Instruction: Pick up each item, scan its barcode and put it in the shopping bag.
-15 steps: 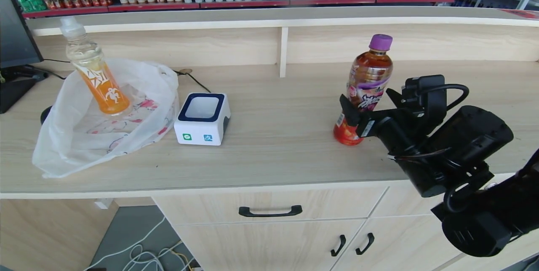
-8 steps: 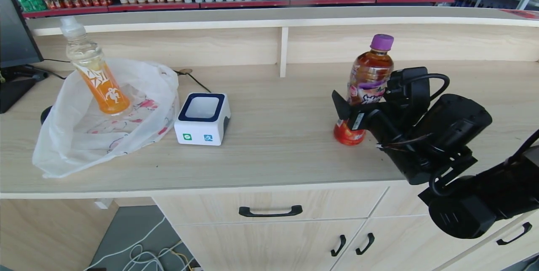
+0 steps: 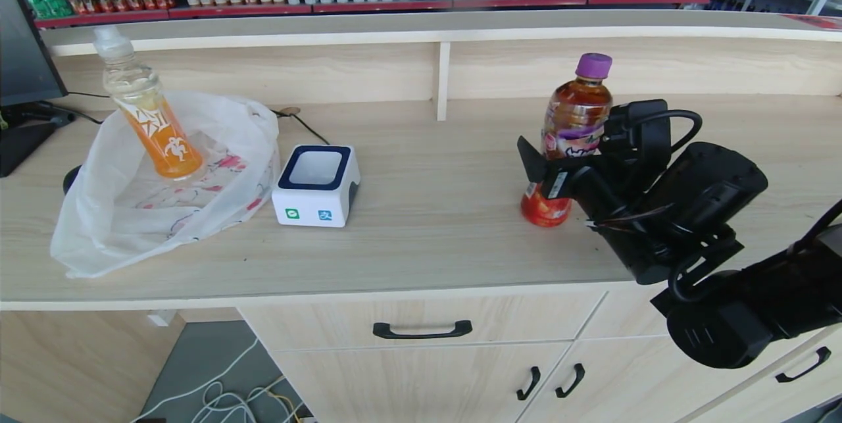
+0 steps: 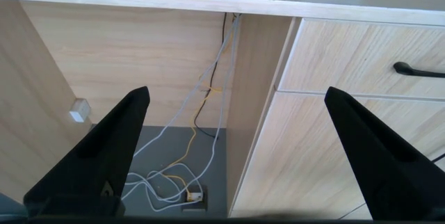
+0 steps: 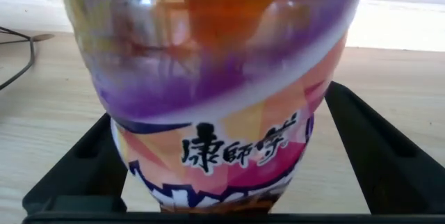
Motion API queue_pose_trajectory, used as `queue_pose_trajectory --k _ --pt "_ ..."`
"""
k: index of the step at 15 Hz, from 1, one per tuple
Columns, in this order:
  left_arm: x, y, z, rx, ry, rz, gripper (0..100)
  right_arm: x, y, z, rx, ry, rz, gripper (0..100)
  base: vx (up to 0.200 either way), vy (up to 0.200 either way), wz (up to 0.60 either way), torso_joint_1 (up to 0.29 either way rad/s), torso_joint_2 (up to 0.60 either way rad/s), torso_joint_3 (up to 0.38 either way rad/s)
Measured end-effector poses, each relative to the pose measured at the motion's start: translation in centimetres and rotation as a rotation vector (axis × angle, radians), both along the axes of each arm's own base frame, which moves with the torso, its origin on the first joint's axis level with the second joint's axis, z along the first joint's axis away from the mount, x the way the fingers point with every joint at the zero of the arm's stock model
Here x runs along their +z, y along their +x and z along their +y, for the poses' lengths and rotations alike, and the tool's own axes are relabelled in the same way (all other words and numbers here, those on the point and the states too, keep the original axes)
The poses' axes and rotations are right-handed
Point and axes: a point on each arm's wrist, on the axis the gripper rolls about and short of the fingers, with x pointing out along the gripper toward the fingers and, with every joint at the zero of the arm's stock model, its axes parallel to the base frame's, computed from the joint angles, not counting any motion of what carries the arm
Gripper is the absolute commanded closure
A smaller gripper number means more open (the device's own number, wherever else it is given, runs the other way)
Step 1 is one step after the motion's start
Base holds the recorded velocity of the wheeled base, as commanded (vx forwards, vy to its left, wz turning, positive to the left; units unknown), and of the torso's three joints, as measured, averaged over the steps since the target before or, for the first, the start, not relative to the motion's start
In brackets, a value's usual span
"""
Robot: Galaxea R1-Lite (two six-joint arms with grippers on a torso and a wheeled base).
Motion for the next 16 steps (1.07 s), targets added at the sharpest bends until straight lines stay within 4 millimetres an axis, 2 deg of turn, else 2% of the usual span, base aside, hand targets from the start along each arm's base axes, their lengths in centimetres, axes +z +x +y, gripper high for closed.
queue_pose_trajectory --k 11,16 --pt "0.0 0.0 0.0 0.0 0.0 0.0 0 0.6 -0.4 -0.2 0.009 0.029 -0.008 100 0.0 0.0 0.0 0.0 0.0 0.0" --pt "0.0 0.0 0.0 0.0 0.0 0.0 0 1.4 -1.0 -0.4 0.014 0.039 -0.03 100 0.0 0.0 0.0 0.0 0.0 0.0"
